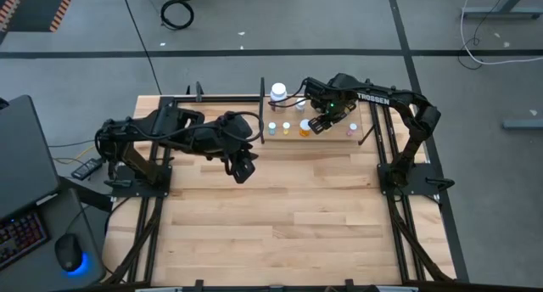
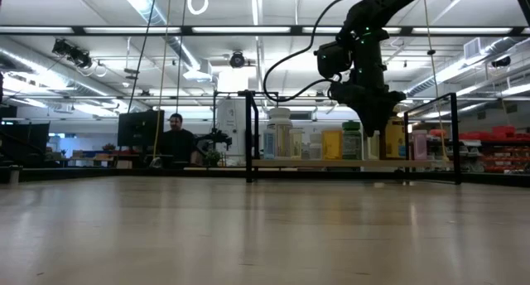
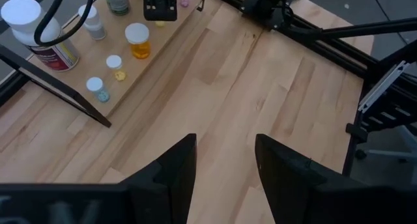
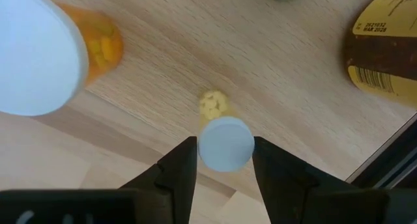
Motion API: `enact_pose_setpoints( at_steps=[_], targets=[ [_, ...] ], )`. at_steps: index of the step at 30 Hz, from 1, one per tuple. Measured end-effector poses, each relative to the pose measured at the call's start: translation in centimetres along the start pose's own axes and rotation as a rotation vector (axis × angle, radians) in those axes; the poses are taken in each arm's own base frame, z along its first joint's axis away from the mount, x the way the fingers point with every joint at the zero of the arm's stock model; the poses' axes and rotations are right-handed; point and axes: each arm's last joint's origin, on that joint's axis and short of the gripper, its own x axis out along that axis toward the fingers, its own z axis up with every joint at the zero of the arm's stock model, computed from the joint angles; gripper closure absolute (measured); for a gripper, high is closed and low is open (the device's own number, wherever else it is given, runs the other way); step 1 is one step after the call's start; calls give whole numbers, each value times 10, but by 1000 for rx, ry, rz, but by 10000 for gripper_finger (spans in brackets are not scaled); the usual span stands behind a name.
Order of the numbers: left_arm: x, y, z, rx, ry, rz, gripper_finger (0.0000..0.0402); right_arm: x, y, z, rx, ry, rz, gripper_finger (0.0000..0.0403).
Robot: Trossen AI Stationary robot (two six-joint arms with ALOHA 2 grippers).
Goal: Pick and place medicine bottles onto shelf by color
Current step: Put the small yellow pill bottle on the shelf, then return to Home Position
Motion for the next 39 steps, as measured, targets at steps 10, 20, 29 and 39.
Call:
enact_pose_setpoints(
  at_steps=[10,20,29,39],
  targets=[
    [0,1,-1,4,9,6,237,-1,-2,-7,-9,68,-21,240],
    [1,2,1,0,4,9,235,-27,0,-25,17,4,21,192],
    [2,3,7,76,-46,-2,238,-66,10,-59,28,-71,187,186],
    [1,-3,20,64,-164,-84,241,-110,18,-116,46,-260,229,190]
  ],
)
